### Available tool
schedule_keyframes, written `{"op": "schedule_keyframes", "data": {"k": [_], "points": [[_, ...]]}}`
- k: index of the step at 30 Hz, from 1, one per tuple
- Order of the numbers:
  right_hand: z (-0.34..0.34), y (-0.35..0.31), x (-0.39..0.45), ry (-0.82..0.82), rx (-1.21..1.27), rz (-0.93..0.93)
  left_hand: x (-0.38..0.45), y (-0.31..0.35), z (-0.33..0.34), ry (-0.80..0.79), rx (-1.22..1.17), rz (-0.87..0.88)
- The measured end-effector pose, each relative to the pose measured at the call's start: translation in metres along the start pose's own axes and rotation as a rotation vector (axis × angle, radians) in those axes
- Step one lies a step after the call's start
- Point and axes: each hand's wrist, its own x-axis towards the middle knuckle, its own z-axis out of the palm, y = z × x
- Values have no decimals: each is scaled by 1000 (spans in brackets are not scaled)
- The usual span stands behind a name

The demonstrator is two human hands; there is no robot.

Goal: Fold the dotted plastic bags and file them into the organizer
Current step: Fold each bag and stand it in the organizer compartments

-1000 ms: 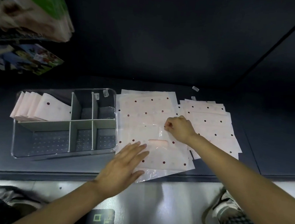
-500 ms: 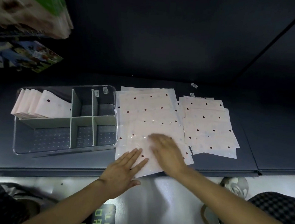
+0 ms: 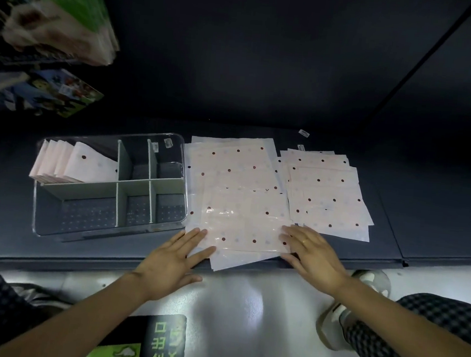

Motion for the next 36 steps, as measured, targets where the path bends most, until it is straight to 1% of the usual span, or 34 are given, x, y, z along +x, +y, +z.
{"op": "schedule_keyframes", "data": {"k": [1,2,5,7,9,12,15,17,19,20,22,24,26,28,32,36], "points": [[0,-9,9,69,58,-3,1,4,-5,1,-23,-8],[1,-19,18,97,107,-19,3,7,-6,30,-23,-12],[10,-43,37,56,146,-100,8,11,-5,45,-162,-37],[16,-47,43,47,108,-157,10,12,-2,100,-208,-52],[20,-46,45,78,80,-173,13,14,-4,168,-215,-49],[19,-45,47,98,44,-191,17,16,-1,214,-290,-96],[8,-47,49,92,104,-196,19,14,-10,262,-330,-84],[-2,-48,47,64,182,-177,19,16,-26,365,-310,-6],[-14,-50,46,27,250,-146,20,21,-35,548,-250,65],[-20,-49,47,28,269,-130,22,25,-39,607,-243,79],[-26,-46,55,40,285,-60,27,33,-43,697,-262,88],[-26,-40,69,4,315,51,31,39,-44,743,-262,104],[-20,-34,85,-44,317,121,32,40,-40,719,-231,122],[-12,-31,99,-91,291,141,31,38,-32,639,-193,108],[-1,-31,123,-210,240,168,31,32,-12,410,-115,3],[6,-32,130,-257,200,207,33,30,2,200,-51,-100]]}}
